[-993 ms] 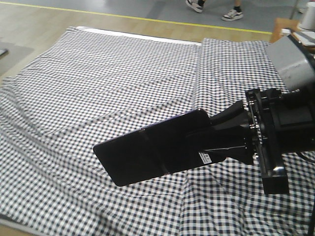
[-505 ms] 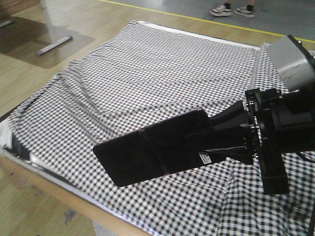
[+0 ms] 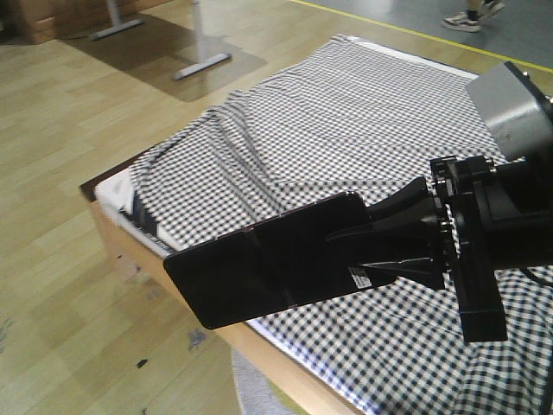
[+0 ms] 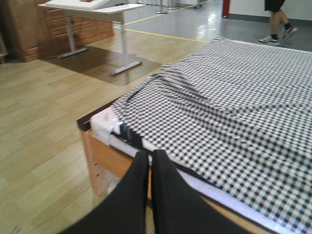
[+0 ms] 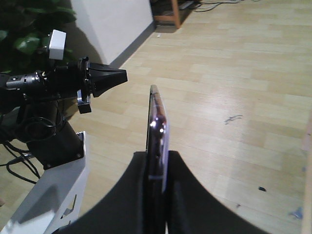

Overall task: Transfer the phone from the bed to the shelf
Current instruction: 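Hold the phone in the right gripper while the base turns away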

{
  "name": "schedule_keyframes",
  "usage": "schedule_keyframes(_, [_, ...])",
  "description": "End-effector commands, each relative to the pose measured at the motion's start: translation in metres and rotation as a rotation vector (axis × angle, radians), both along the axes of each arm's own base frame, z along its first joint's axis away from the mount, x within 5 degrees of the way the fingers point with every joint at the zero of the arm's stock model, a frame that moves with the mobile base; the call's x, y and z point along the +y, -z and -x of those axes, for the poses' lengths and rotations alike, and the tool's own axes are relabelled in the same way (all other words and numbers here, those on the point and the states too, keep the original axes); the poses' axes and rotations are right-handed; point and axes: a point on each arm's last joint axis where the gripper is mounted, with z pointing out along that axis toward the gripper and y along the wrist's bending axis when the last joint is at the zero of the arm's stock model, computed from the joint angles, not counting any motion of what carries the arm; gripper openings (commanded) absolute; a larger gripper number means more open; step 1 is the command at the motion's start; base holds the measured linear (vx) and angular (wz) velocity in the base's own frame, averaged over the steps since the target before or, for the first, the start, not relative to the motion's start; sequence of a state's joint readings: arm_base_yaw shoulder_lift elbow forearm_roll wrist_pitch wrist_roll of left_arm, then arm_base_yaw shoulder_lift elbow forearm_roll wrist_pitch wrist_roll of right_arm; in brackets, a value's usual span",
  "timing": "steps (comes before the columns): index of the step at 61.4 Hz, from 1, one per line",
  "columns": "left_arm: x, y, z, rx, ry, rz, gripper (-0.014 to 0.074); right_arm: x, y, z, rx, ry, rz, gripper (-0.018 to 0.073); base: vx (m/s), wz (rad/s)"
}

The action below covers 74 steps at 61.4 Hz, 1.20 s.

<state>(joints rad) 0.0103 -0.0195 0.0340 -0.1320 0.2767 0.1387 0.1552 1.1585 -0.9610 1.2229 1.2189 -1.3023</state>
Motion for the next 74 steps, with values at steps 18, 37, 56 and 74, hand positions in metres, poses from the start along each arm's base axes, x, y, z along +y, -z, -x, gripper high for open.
schedule_keyframes(18, [0.0006,-0.006,-0.0008,-0.075,-0.007,0.011,0.0001,0.0024,-0.0193,0.0103,-0.009,-0.057,-0.104,-0.0001,-0.11,0.43])
schedule_keyframes(37, [0.0006,-0.006,-0.0008,-0.075,-0.007,0.011,0.0001,0.0024,-0.0193,0.0103,-0.009,-0.057,-0.104,-0.0001,-0.1,0.4])
schedule_keyframes(56, [0.0006,-0.006,-0.0008,-0.075,-0.007,0.011,0.0001,0.0024,-0.0193,0.0103,-0.009,-0.057,-0.104,-0.0001,-0.1,0.42])
schedule_keyframes(74, [0.0006,-0.006,-0.0008,-0.075,-0.007,0.011,0.0001,0.0024,-0.0193,0.0103,-0.009,-0.057,-0.104,-0.0001,-0.09,0.39])
